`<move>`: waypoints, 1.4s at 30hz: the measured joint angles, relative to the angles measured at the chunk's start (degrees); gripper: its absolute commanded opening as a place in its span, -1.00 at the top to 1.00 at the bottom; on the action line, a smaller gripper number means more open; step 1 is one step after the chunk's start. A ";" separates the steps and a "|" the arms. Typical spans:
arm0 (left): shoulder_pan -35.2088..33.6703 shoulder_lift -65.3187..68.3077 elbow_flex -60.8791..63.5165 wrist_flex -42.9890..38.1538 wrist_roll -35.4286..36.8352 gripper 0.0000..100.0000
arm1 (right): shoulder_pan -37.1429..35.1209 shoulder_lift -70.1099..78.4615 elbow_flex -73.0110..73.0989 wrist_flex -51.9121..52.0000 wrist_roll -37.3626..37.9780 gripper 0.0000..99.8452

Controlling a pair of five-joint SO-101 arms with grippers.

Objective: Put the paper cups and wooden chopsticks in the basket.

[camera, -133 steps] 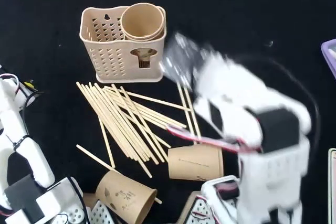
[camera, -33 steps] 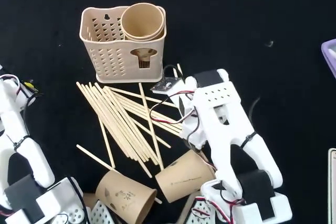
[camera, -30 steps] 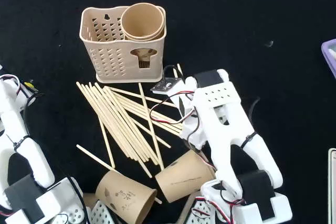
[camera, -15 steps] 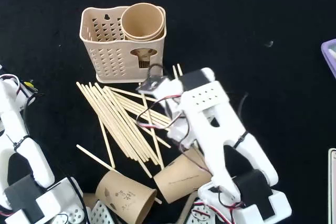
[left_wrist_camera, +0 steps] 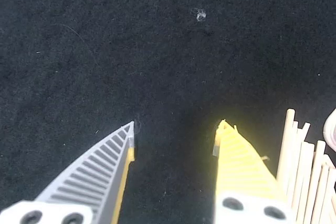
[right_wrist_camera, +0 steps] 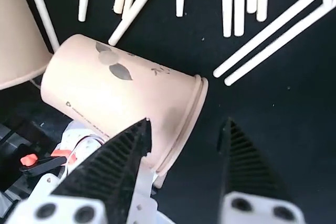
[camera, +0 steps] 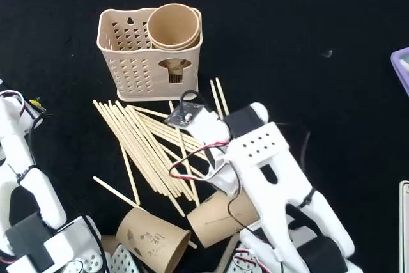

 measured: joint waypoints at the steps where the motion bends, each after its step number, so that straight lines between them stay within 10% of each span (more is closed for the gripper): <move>1: 0.00 0.00 0.00 0.00 0.00 0.52 | 0.26 0.00 0.18 0.00 0.00 0.58; 9: 0.00 0.00 0.00 0.00 0.00 0.52 | 3.43 7.82 0.44 0.09 3.60 0.92; 26: 0.00 0.00 0.00 0.00 0.00 0.52 | 3.78 15.65 -3.08 0.09 4.31 0.98; 42: 0.00 0.00 0.00 0.00 0.00 0.52 | 3.96 -8.70 -13.63 0.09 6.15 0.98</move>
